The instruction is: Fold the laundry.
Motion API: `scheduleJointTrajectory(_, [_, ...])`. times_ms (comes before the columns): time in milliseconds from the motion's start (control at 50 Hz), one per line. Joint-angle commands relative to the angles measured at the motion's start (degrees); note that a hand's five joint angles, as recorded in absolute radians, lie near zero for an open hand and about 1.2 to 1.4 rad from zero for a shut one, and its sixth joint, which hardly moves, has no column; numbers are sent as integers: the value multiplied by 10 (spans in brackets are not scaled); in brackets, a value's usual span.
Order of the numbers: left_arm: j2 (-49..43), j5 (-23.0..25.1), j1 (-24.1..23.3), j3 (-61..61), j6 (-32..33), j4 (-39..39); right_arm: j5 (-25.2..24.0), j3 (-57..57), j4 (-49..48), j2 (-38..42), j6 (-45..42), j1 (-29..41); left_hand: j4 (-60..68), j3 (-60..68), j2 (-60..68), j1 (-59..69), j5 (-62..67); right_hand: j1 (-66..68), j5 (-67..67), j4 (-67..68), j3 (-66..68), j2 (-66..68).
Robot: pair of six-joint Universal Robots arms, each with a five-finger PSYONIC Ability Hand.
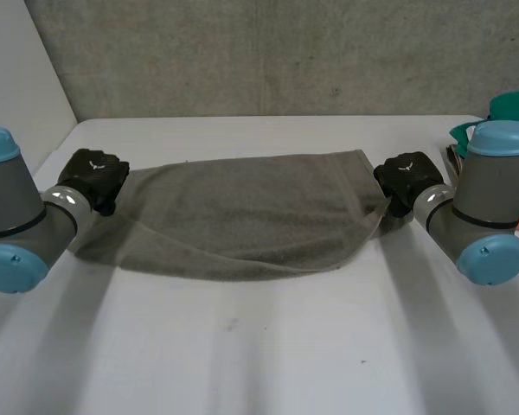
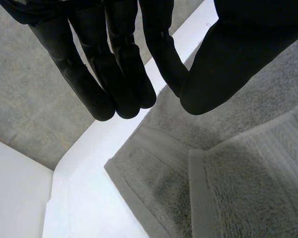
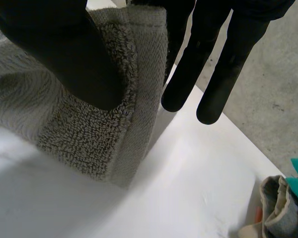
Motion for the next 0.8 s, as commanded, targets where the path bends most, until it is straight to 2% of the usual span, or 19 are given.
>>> scheduleJointTrajectory(20, [21, 5, 0, 22, -26, -39, -1, 5, -11, -5, 4, 2, 64, 68, 64, 73, 71, 144, 132, 114, 119, 123])
scheduleJointTrajectory(40, [21, 6, 1, 29, -31, -45, -1, 5, -11, -6, 4, 2, 40, 45, 40, 50, 48, 144, 132, 114, 119, 123])
scheduleJointTrajectory(100, [14, 18, 2, 64, -40, -72, -2, 6, -11, -6, 5, 2, -220, -215, -220, -210, -212, 144, 132, 114, 119, 123])
scheduleJointTrajectory(140, [-5, 24, 4, 100, -41, -101, -1, 6, -11, -7, 5, 2, -340, -335, -340, -330, -332, 144, 132, 114, 119, 123])
scheduleJointTrajectory(220, [-54, 30, 11, 165, -36, -163, -1, 7, -11, -6, 5, 2, -407, -403, -407, -398, -400, 144, 132, 114, 119, 123])
scheduleJointTrajectory(340, [-137, 42, 26, 263, -11, -240, -1, 8, -11, -6, 4, 2, -347, -342, -347, -337, -340, 144, 132, 114, 119, 123])
scheduleJointTrajectory(400, [-181, 63, 33, 317, -1, -285, -1, 7, -12, -6, 4, 1, -293, -289, -293, -283, -286, 144, 132, 114, 119, 123])
scheduleJointTrajectory(500, [-225, 79, 33, 370, 5, -334, -1, 8, -12, -5, 4, 0, -342, -337, -342, -332, -334, 144, 132, 114, 119, 123])
scheduleJointTrajectory(600, [-239, 71, 30, 376, 10, -338, -1, 9, -15, -3, 2, -1, -345, -341, -345, -336, -338, 144, 132, 114, 119, 123])
scheduleJointTrajectory(680, [-240, 64, 30, 370, 15, -327, -1, 9, -19, -2, 1, -1, -297, -292, -296, -287, -289, 144, 132, 114, 119, 123])
scheduleJointTrajectory(740, [-240, 61, 30, 369, 23, -321, -1, 9, -19, -1, 1, -1, -194, -190, -194, -184, -187, 144, 132, 114, 119, 123])
scheduleJointTrajectory(760, [-240, 58, 30, 368, 26, -322, -1, 9, -19, -1, 1, -1, -111, -106, -111, -101, -103, 144, 132, 114, 119, 123])
scheduleJointTrajectory(800, [-240, 56, 29, 366, 29, -322, -1, 9, -19, -1, 1, -1, -76, -72, -76, -67, -69, 144, 132, 114, 119, 123])
